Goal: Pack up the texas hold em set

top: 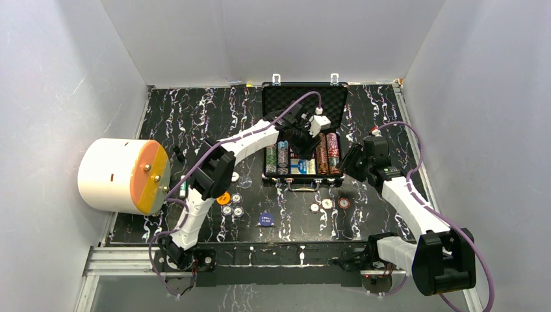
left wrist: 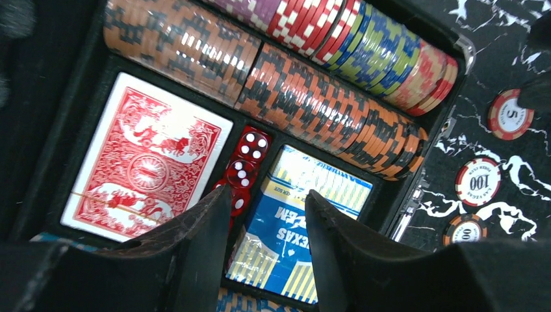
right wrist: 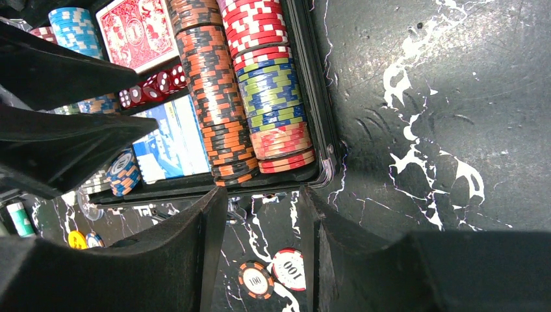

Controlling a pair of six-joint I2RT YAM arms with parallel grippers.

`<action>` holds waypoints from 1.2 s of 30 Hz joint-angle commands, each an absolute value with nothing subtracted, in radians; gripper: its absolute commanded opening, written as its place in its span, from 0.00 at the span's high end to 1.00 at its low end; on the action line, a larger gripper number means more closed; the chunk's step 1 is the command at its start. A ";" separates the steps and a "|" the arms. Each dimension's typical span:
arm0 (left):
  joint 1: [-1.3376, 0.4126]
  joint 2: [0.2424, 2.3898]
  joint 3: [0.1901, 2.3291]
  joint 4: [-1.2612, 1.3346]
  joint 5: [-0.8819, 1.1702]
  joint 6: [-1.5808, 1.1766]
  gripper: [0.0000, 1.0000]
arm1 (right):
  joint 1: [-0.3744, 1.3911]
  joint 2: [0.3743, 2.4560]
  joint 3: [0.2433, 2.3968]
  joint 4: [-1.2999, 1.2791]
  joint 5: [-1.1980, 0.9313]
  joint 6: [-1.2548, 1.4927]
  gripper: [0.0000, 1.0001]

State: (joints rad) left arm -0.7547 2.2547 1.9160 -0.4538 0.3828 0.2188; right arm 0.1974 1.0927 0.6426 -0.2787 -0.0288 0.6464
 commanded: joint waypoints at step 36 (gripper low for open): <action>-0.755 2.382 2.064 -0.586 0.353 0.282 0.41 | 0.196 1.097 0.643 -0.230 -0.043 0.620 0.46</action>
State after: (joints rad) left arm -0.7567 2.3493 2.0033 -0.5392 0.3687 0.2760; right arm 0.1974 1.0958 0.6392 -0.2756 -0.0322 0.6281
